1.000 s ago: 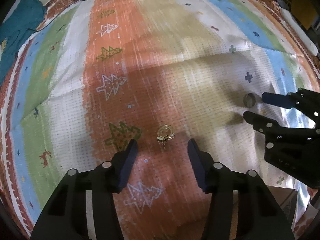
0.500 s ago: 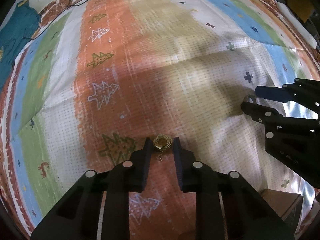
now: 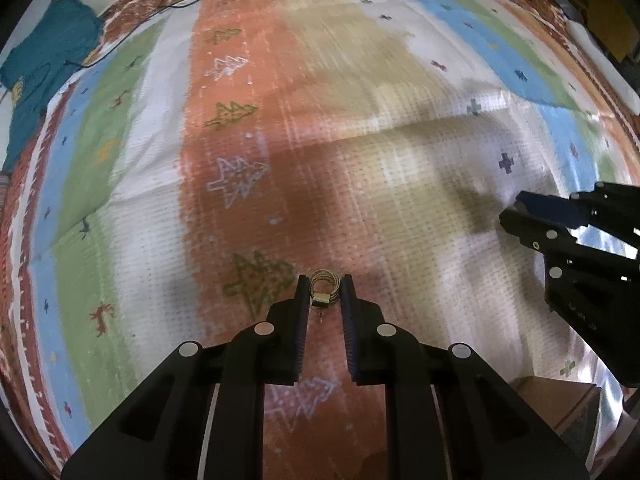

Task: Organize jewelry
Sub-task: 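Grasp the gold charm with left tool while right tool grasps the silver ring, then lift the charm and ring and carry both over the tin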

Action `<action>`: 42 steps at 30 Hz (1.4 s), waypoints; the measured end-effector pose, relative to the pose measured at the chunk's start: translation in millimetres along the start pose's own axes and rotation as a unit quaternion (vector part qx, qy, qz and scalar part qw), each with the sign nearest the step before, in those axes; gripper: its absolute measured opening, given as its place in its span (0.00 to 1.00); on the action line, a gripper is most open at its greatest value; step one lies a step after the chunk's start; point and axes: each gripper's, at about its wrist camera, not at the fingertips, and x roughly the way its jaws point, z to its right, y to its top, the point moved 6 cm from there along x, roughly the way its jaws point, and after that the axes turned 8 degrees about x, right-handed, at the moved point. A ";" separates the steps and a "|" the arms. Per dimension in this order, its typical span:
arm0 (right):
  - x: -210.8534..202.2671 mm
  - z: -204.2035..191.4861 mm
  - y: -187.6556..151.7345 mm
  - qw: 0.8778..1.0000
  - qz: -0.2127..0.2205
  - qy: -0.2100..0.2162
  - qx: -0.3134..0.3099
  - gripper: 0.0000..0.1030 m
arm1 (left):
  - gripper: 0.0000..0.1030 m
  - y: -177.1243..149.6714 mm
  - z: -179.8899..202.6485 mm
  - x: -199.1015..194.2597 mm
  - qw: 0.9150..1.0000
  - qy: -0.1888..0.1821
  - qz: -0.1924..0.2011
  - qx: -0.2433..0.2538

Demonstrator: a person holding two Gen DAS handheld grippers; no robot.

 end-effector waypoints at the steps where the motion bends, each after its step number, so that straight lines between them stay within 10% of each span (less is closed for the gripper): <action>1: -2.6 0.5 -1.3 1.000 0.002 0.001 0.002 0.18 | 0.15 -0.8 -0.7 -3.5 1.000 0.001 0.002 -0.001; 42: -92.4 -1.7 -42.8 0.996 0.068 0.030 0.048 0.18 | 0.15 -38.2 16.1 -96.2 0.997 -0.026 0.064 -0.043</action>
